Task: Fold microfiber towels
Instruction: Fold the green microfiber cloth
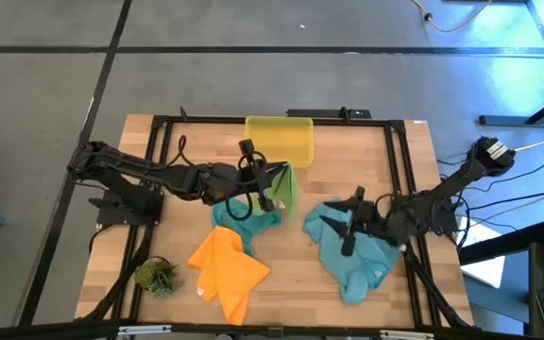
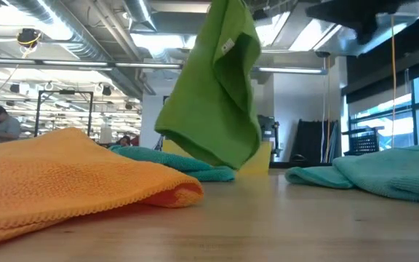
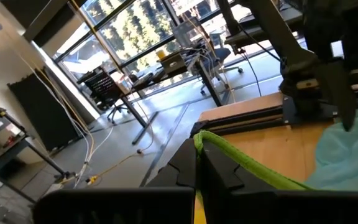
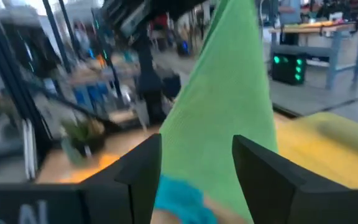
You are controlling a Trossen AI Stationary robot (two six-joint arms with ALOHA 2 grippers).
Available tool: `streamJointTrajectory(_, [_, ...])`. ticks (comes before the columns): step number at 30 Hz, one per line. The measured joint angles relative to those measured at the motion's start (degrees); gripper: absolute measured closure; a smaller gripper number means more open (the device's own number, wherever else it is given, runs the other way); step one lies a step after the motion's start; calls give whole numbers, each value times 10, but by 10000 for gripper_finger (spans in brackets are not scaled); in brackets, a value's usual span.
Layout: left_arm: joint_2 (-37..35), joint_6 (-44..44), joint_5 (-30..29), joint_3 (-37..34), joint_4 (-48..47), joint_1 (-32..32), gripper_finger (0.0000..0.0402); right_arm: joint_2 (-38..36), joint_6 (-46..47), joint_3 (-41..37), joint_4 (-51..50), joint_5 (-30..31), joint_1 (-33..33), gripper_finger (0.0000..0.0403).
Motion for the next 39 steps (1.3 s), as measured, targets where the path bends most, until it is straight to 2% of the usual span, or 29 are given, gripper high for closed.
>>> streamJointTrajectory(2, [0, -2, 0, 0, -1, 4, 401, 0, -11, -23, 57, -41, -33, 204])
streamJointTrajectory(4, [0, -12, 0, 0, -5, 7, 401, 0, -10, -22, 65, -84, -66, 204])
streamJointTrajectory(9, [1, -30, 0, 0, -29, 20, 401, 18, -14, 59, -21, -157, -118, 204])
streamJointTrajectory(15, [1, -38, 0, 0, -31, 26, 401, 69, 23, 208, -288, -151, -157, 204])
streamJointTrajectory(17, [1, -42, 0, 0, -31, 26, 401, 92, 45, 242, -343, -151, -170, 204])
streamJointTrajectory(22, [1, -44, 0, 0, -33, 25, 401, 136, 58, 294, -371, -162, -201, 204])
streamJointTrajectory(27, [1, -45, 0, 0, -43, 24, 401, 155, 84, 317, -428, -147, -235, 204])
streamJointTrajectory(32, [1, -46, 0, 0, -43, 24, 401, 166, 96, 317, -449, -197, -253, 208])
streamJointTrajectory(35, [1, -47, 0, 0, -43, 24, 401, 168, 98, 317, -480, -199, -254, 234])
streamJointTrajectory(39, [1, -47, 0, 0, -45, 24, 401, 166, 96, 317, -518, -209, -253, 323])
